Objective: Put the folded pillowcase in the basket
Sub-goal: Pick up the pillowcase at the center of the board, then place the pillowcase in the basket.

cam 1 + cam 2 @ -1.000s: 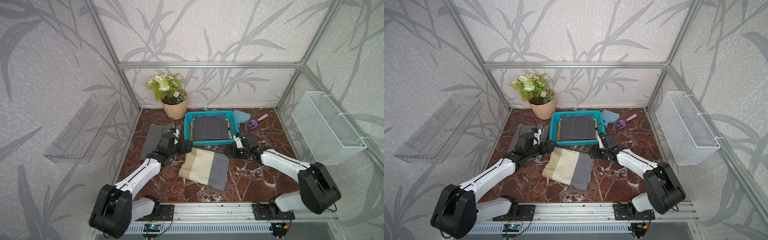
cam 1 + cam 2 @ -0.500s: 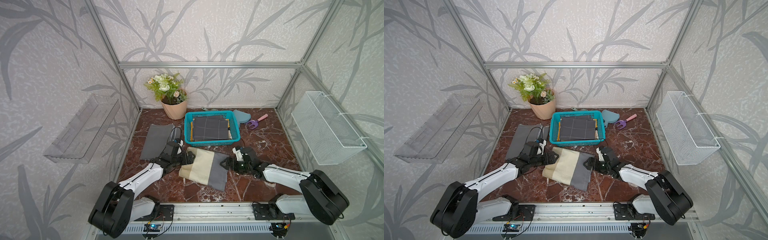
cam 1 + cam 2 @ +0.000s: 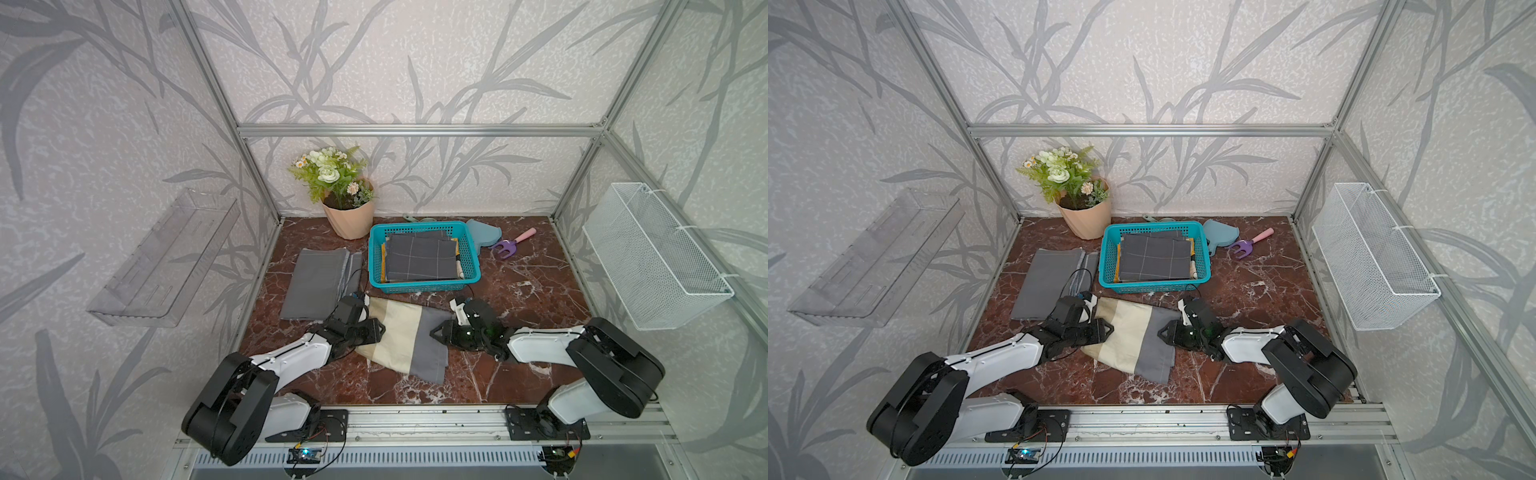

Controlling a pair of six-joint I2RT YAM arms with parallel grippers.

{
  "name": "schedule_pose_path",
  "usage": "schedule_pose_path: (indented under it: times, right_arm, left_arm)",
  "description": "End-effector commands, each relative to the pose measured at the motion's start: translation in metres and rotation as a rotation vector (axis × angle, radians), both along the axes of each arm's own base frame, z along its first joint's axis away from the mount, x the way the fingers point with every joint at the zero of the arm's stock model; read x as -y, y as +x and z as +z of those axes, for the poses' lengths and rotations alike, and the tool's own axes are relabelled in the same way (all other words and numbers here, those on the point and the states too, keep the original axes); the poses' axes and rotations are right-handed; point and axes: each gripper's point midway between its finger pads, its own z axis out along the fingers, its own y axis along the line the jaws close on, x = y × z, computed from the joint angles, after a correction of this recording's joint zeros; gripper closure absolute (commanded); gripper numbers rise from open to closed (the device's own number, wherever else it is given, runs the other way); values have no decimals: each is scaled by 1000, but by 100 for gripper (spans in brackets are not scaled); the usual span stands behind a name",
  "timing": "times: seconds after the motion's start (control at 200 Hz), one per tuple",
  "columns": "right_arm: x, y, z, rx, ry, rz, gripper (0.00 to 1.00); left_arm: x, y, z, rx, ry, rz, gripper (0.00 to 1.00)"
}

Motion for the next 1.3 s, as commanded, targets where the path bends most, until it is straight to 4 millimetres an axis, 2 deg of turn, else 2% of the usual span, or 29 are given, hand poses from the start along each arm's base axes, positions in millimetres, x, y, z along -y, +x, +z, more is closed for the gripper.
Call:
schedule_pose_path:
  times: [0.0,0.02,0.13,0.255,0.385,0.54,0.68,0.775,0.88,1.005,1.105,1.19,1.295]
  right_arm:
    - [4,-7,-12,-29,-74,4,94]
    - [4,-7,-12,-30,-79,6,100]
    - [5,-6,-7,-13,-96,9,100]
    - [9,-1,16,46,-125,17,100]
    - [14,2,58,148,-164,44,100]
    - [18,7,121,284,-145,52,100]
    - [19,14,174,401,-124,48,100]
    - [20,23,202,472,-157,60,100]
    - [23,47,221,517,-204,60,100]
    - [29,84,243,546,-206,43,100]
    - [38,122,247,542,-196,17,100]
    - [45,154,246,545,-214,1,100]
    - [49,191,228,526,-257,-3,100]
  left_arm:
    - [1,-1,1,9,1,-1,94]
    - [1,-1,2,11,1,0,100]
    - [2,0,9,28,-7,-1,100]
    - [11,3,30,76,-49,-20,100]
    - [26,6,63,145,-91,-53,100]
    - [47,8,106,215,-154,-119,100]
    - [64,15,159,318,-233,-161,100]
    - [72,24,198,406,-281,-168,100]
    - [72,45,229,512,-275,-123,100]
    - [64,82,244,631,-197,-20,100]
    - [71,112,244,671,-169,1,100]
    - [82,139,235,671,-161,2,100]
    - [85,171,217,647,-147,27,100]
